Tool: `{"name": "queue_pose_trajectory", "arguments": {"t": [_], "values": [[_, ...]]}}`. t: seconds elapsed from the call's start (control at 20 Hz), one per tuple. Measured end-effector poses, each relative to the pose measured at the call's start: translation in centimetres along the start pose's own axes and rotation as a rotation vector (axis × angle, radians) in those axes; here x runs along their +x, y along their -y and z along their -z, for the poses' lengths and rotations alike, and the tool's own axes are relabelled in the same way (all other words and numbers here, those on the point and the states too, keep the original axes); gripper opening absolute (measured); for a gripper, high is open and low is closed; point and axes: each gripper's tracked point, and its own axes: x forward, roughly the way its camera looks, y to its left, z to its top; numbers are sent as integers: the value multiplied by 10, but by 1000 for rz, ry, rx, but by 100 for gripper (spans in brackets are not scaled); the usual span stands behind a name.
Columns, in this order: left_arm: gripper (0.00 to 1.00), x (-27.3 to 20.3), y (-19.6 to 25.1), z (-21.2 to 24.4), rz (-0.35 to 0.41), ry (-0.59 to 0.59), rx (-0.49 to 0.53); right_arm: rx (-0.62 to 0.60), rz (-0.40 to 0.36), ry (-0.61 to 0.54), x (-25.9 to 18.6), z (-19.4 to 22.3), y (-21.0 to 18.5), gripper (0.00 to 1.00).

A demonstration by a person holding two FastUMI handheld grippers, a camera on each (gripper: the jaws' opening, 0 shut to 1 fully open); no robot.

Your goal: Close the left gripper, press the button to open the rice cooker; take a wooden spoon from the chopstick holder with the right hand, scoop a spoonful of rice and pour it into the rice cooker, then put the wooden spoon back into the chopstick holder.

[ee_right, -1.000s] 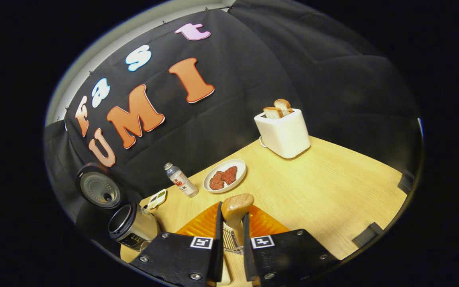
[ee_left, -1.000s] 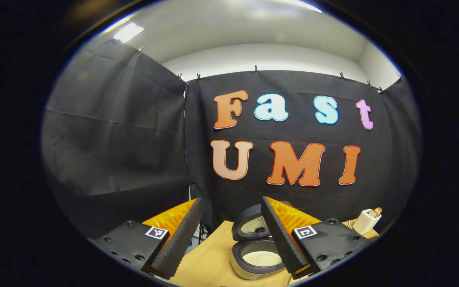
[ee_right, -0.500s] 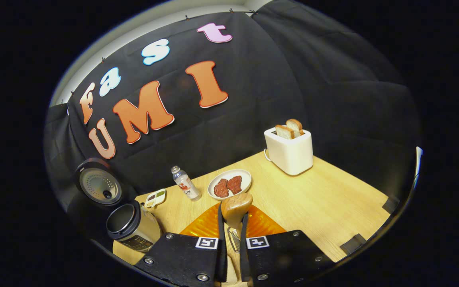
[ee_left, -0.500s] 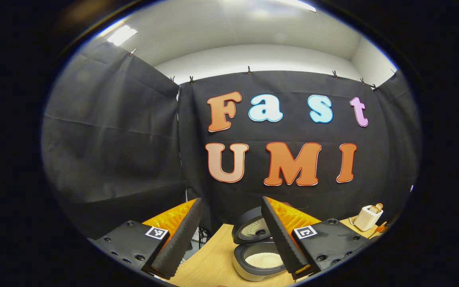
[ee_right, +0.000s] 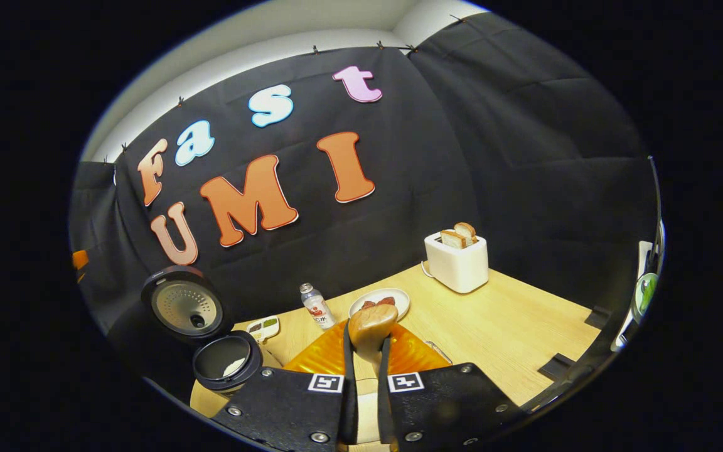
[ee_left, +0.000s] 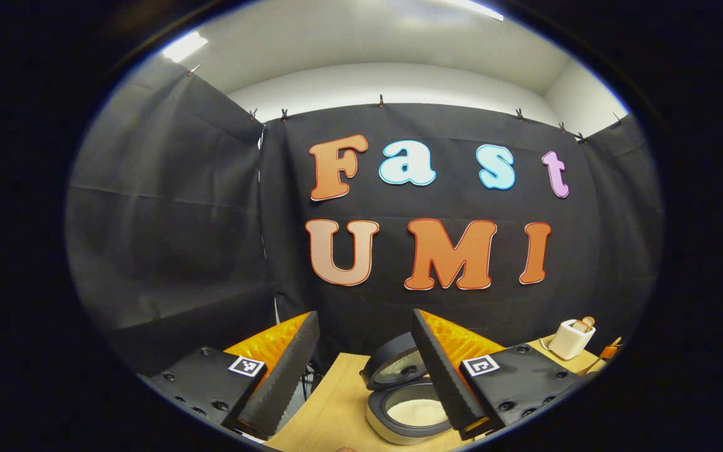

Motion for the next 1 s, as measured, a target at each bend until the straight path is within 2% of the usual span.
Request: {"name": "queue_pose_trajectory", "arguments": {"t": [0.15, 0.2, 0.25, 0.65, 0.9, 1.0], "values": [[100, 1, -10, 1, -17, 14, 40, -21, -16, -38, 0, 20, -19, 12], [96, 1, -9, 2, -12, 13, 36, -30, -16, -47, 3, 26, -22, 12], [100, 0, -8, 4, -10, 12, 30, -51, -20, -60, 6, 33, -25, 11], [100, -7, 2, 5, -17, 9, 16, -247, -32, -132, 42, 90, -35, 12], [100, -11, 1, 13, -33, 5, 65, -275, -9, -162, 51, 126, -25, 11], [100, -11, -1, 18, -37, -9, 62, -285, -30, -129, 51, 127, -29, 12]]}}
